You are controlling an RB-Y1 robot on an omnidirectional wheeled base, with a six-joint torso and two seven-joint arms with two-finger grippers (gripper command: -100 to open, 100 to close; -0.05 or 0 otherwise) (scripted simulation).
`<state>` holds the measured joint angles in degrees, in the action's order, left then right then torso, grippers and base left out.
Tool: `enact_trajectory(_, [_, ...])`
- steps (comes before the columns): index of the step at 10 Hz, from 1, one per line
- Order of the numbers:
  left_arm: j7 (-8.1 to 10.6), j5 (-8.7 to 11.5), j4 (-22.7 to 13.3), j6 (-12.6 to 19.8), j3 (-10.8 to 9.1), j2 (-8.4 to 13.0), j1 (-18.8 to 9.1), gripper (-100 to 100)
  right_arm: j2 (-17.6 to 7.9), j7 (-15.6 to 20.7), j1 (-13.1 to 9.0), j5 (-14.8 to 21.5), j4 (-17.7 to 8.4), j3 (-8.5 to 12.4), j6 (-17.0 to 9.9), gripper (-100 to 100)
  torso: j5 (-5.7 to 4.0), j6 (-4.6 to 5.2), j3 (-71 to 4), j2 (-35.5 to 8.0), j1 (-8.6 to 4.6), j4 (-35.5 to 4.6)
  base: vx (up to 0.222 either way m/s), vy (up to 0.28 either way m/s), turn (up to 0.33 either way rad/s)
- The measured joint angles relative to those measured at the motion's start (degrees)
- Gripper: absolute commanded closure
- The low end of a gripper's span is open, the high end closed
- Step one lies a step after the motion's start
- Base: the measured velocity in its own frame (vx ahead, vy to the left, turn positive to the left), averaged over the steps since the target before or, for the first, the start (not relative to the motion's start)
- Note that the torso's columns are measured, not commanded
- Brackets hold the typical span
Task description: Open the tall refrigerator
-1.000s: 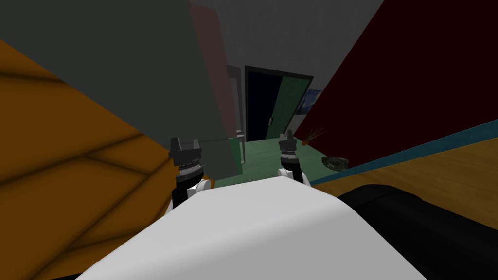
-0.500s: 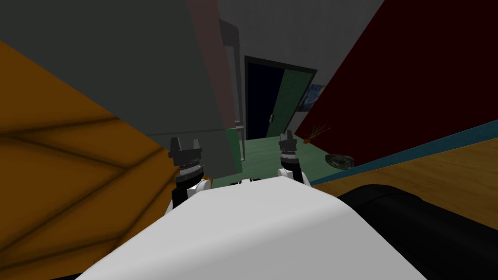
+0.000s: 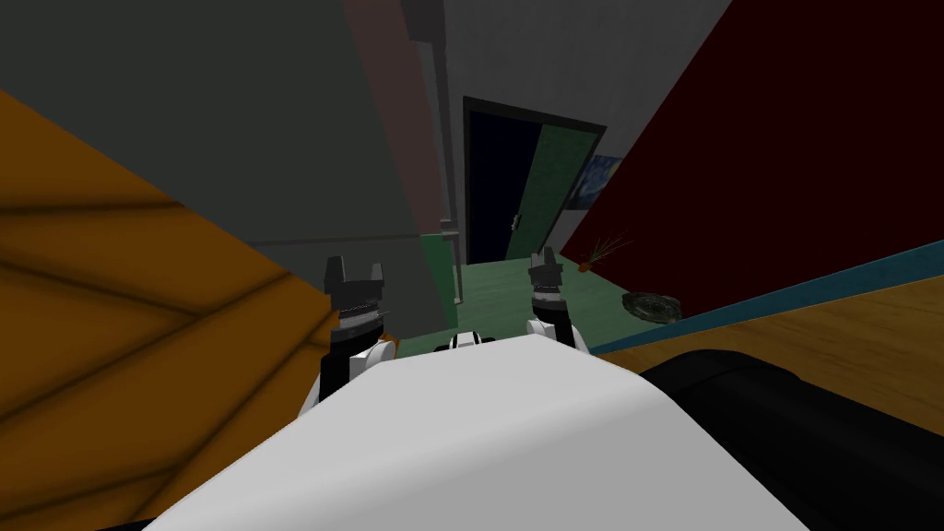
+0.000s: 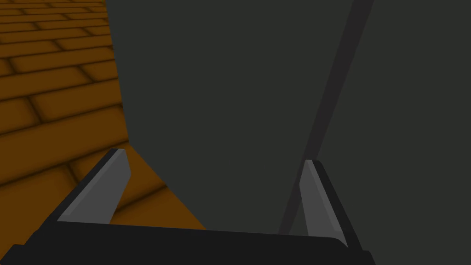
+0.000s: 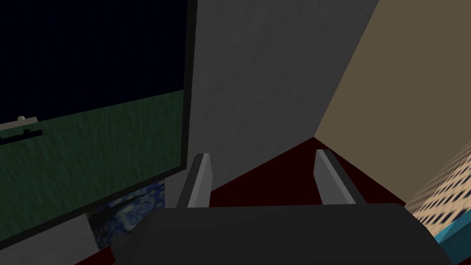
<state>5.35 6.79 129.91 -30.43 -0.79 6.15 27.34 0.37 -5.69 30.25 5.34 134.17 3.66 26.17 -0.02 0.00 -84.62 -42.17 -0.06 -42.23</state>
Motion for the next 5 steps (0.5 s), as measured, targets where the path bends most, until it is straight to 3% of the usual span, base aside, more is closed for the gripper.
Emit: enact_trajectory(5, [-0.65,0.32,2.26,7.38,-0.82,1.39,-0.97,-100,0.00,0.00,0.00,0.00,0.00,0.00,0.00,0,0.02,0.00,0.04,-0.09,0.06,-0.04,0.047,-0.073,0.025])
